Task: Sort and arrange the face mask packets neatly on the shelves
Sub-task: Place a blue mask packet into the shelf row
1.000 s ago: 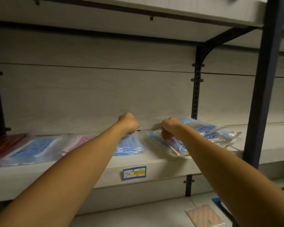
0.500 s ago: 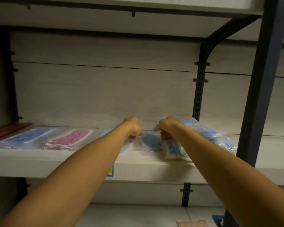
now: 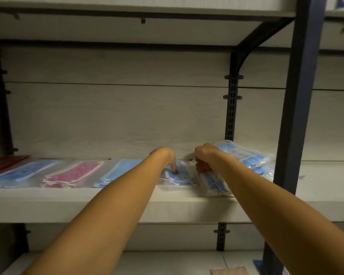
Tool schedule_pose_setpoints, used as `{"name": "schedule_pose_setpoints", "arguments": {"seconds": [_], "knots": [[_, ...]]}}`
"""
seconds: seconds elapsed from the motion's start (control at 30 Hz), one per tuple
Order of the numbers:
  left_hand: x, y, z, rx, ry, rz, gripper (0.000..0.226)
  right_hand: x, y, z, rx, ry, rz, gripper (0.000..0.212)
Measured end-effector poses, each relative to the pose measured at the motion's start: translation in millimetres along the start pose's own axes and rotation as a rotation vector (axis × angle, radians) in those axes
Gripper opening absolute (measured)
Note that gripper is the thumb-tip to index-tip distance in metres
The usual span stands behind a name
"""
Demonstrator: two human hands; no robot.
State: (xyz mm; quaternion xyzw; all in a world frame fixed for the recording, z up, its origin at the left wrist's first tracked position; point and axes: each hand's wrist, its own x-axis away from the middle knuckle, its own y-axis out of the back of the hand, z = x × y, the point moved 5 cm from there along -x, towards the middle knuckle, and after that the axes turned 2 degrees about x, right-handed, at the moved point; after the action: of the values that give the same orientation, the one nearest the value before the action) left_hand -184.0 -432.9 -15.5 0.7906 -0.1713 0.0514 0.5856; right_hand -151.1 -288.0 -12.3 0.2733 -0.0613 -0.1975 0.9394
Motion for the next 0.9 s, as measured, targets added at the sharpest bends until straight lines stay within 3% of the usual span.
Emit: {"name": "schedule_pose_setpoints", "arguments": {"seconds": [0.3,0.57,0.73,0.83,0.9], "knots": [[-0.1,-5.3,-8.7,-0.015,-0.062,-0.024,0.053,0.3,12.8,-7.2,0.040,-0.064,-0.019,0.030],[-11.5,7.7,5.5,0.196,-0.029,-0.144,0.046,-1.5,26.2,-9.3,0.069,0.005,-0.102,0.026],[-7.9,5.6,16.1,0.391,-0.033,-0.177,0.045,5.4,27.8,5.7,0.328,0.121,-0.147,0.016],[-5.4,9.7,18.9,0.591,-0.080,-0.242,0.044,0.8,23.3,9.4,0.270,0.128,-0.093,0.019],[-6.6,18.0,23.4,0.777,-0.136,-0.323,0.047,-1.8,18.4,11.7,0.210,0.154,-0.070,0.034]]}}
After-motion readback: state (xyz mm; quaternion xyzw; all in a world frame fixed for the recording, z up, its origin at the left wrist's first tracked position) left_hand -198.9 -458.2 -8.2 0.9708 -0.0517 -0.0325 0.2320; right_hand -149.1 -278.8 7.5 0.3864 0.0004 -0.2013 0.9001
